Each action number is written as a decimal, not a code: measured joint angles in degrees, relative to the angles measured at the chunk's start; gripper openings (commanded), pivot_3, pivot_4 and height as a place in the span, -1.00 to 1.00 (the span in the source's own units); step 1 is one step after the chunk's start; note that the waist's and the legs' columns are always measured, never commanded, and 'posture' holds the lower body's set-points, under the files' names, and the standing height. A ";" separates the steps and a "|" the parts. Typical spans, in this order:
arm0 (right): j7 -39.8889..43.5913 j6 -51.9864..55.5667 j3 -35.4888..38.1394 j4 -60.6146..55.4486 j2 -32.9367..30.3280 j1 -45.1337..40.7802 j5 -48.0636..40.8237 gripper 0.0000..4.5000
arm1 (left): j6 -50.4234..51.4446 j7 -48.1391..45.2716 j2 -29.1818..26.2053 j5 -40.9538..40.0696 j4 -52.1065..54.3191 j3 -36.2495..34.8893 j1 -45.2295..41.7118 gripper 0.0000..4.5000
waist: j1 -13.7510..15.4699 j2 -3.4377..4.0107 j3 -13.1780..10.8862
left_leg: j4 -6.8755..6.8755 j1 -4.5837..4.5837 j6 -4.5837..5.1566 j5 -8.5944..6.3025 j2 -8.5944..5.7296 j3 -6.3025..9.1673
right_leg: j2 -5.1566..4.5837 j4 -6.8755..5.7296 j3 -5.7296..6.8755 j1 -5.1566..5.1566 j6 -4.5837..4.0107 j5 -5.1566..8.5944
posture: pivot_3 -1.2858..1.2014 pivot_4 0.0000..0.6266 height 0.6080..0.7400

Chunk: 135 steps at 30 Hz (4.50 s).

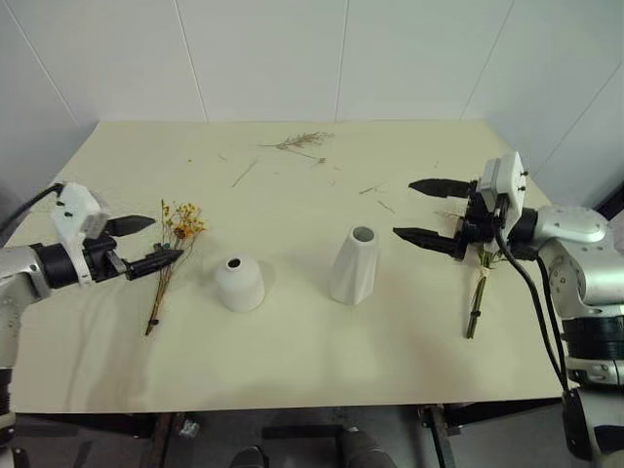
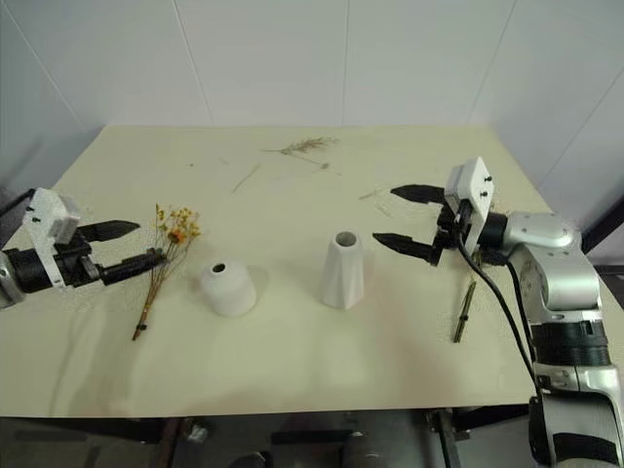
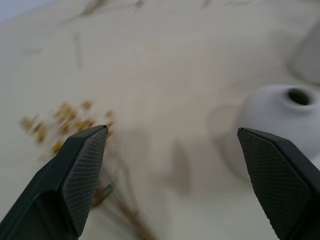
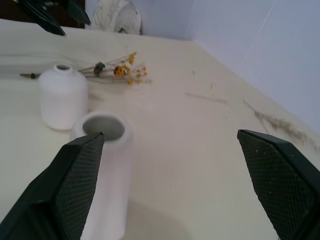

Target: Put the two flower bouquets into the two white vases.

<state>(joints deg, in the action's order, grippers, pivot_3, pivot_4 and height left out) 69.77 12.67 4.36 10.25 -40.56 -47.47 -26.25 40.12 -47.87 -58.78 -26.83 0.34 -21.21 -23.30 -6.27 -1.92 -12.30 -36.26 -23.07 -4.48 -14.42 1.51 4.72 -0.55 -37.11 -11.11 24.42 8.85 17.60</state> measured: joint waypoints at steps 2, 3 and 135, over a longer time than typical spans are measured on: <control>2.34 -0.30 -1.10 1.38 0.61 -3.90 -0.01 1.00 | 9.94 2.02 -4.60 -0.33 2.64 1.78 -1.48 0.97 | -0.28 -0.05 -0.03 | 0.05 -0.03 0.00 0.00 0.01 0.07 | 0.01 0.05 0.06 0.01 0.00 0.00 | 0.03 -0.52 1.00; 3.19 -0.37 -1.71 1.30 0.75 -4.87 -0.05 1.00 | 13.39 2.06 -6.37 -0.53 3.50 2.36 -2.08 0.97 | -0.39 -0.04 -0.02 | 0.14 -0.02 0.00 0.00 0.01 0.08 | 0.00 0.10 0.08 0.01 -0.02 0.02 | 0.03 -0.52 1.00; 0.53 16.42 2.83 -24.25 -8.23 11.10 -13.12 1.00 | -25.83 -6.85 31.26 -10.63 -0.07 3.52 1.22 -0.99 | 1.71 0.12 -0.09 | 0.53 0.63 -0.52 0.29 0.13 1.12 | -0.02 0.34 1.32 -0.97 -0.53 0.29 | 0.03 -0.52 1.00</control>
<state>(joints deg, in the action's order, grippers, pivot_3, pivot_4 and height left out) 70.30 29.09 7.19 -14.00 -48.78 -36.37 -39.37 14.28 -54.72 -27.52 -37.46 0.27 -17.69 -22.07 -4.56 -1.80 -12.39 -35.74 -22.45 -5.01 -14.13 1.64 5.84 -0.58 -36.77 -9.79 23.45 8.32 17.89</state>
